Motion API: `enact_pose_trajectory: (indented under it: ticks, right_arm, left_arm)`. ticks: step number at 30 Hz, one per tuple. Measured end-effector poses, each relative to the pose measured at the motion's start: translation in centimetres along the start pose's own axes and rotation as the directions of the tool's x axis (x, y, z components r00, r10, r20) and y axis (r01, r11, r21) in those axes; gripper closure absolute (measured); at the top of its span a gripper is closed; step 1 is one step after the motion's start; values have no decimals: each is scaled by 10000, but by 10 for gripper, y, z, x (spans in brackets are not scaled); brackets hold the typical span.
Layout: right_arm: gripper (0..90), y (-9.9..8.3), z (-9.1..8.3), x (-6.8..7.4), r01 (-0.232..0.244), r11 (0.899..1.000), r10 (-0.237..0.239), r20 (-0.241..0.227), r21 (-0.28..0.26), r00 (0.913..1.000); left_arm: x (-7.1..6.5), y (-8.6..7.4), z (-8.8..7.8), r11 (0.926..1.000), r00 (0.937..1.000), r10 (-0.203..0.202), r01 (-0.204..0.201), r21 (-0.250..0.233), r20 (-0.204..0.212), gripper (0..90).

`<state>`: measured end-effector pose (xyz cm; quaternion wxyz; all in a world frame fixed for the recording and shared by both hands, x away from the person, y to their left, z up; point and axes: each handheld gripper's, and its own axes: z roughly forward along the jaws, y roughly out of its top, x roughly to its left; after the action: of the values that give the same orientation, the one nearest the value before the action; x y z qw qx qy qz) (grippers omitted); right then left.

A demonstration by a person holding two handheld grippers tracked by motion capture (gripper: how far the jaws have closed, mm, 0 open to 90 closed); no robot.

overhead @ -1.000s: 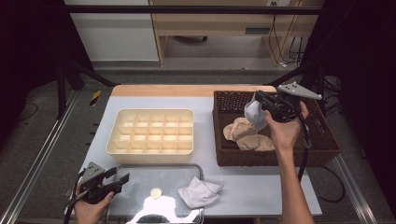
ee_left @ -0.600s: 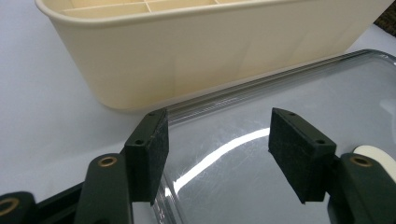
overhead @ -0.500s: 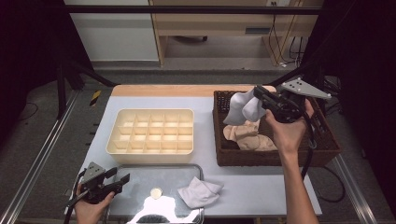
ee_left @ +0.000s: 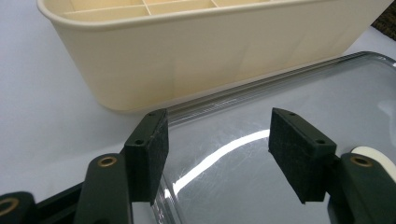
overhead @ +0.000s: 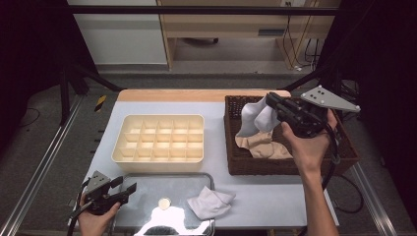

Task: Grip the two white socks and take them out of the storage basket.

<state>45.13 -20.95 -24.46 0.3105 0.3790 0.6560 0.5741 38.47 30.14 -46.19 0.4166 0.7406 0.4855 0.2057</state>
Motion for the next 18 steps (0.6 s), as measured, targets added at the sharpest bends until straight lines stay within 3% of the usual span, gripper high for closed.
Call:
enact_pose_trajectory:
  ticks: [11, 18]
  right_arm:
    - [848, 3, -15, 26, 318, 9986, -353, -838, -423, 9959]
    - [848, 2, -27, 43, 554, 9966, -633, -1356, -612, 9887]
  left_arm:
    - [-1, 1, -1, 10000, 10000, 2, -2, -45, -10, 376]
    - [0, 1, -2, 10000, 9999, 26, -27, -51, -138, 380]
